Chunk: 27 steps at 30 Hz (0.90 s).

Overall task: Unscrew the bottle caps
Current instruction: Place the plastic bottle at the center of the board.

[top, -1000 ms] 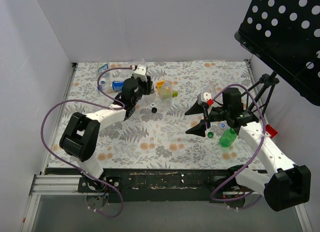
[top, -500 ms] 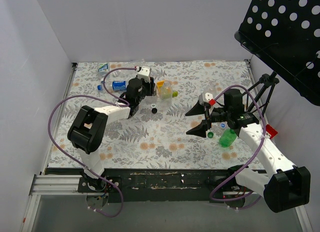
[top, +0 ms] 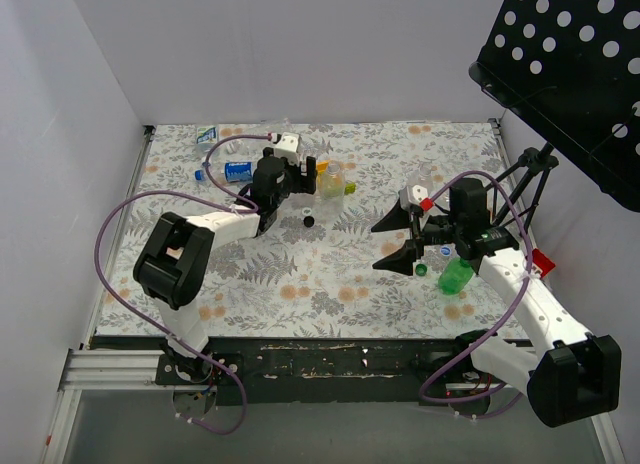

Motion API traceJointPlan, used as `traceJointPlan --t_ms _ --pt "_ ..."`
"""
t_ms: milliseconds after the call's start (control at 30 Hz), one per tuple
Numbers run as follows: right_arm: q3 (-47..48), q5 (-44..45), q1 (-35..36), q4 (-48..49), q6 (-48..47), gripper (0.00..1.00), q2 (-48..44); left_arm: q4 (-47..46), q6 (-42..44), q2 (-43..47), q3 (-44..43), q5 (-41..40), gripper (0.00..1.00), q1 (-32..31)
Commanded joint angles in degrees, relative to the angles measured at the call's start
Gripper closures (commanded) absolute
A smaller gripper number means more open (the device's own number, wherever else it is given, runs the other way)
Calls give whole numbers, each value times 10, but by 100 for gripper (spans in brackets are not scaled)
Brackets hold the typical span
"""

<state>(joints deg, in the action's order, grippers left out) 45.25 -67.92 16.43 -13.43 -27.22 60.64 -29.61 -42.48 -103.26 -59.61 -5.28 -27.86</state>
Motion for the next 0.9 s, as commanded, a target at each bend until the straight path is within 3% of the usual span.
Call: traceJointPlan --t_ms 0,300,567,867 --pt "-1 -13 -7 17 2 2 -13 21 -6 54 -6 -17 19 3" --pt "-4 -5 -12 13 2 2 -25 94 -20 124 -18 -49 2 5" --pt "4 2 -19 -4 -13 2 -25 160 -91 234 20 -23 2 49" --pt "11 8 -30 -20 -21 2 -26 220 -194 341 79 87 2 138"
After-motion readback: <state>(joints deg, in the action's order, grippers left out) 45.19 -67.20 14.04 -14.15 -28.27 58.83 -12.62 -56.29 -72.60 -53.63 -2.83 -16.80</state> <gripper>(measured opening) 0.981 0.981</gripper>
